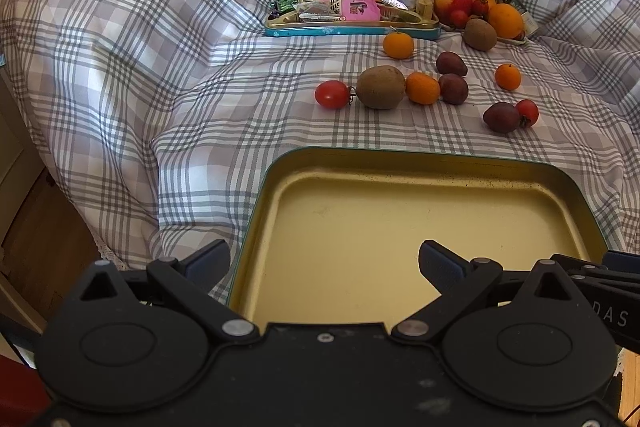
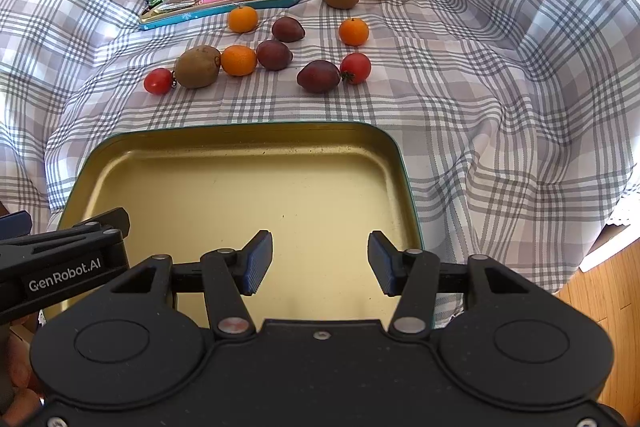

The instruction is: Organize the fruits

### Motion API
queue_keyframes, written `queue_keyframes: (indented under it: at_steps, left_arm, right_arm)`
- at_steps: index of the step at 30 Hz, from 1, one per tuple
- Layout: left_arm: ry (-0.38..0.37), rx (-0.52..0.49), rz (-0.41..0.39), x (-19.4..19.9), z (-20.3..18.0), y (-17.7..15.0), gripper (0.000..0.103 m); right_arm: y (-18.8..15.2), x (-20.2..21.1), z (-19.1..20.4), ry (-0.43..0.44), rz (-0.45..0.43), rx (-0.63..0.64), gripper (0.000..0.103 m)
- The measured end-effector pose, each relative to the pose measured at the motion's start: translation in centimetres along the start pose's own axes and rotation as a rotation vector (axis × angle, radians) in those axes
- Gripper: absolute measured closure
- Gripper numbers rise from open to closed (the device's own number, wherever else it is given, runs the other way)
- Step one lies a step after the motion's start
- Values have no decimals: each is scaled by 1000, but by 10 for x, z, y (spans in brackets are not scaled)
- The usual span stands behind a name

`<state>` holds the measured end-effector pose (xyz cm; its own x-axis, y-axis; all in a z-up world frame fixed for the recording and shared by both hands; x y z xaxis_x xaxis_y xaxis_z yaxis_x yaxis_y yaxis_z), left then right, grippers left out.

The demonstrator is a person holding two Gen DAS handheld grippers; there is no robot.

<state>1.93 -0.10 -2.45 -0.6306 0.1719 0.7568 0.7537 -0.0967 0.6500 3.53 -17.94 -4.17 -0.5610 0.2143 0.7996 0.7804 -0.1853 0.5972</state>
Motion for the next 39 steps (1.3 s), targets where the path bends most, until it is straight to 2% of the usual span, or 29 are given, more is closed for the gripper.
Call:
queue_keyframes:
  at_steps: [39]
  left_arm:
    - [16, 6, 49, -5, 2, -4, 0]
  right_arm:
    - [-5, 0, 3, -2, -1, 7, 45]
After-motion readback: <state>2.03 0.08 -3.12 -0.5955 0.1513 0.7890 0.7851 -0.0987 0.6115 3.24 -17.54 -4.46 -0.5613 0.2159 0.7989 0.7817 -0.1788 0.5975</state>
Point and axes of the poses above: each gripper's, at about its wrist camera, not at the fingertips, and x roughly against the way its jaws point, z to its left, y to its top, the point moved 3 cm from there along -x, roughly the way its jaws point, and after that the axes turned 10 degrees about -y, right-handed, at the moved point
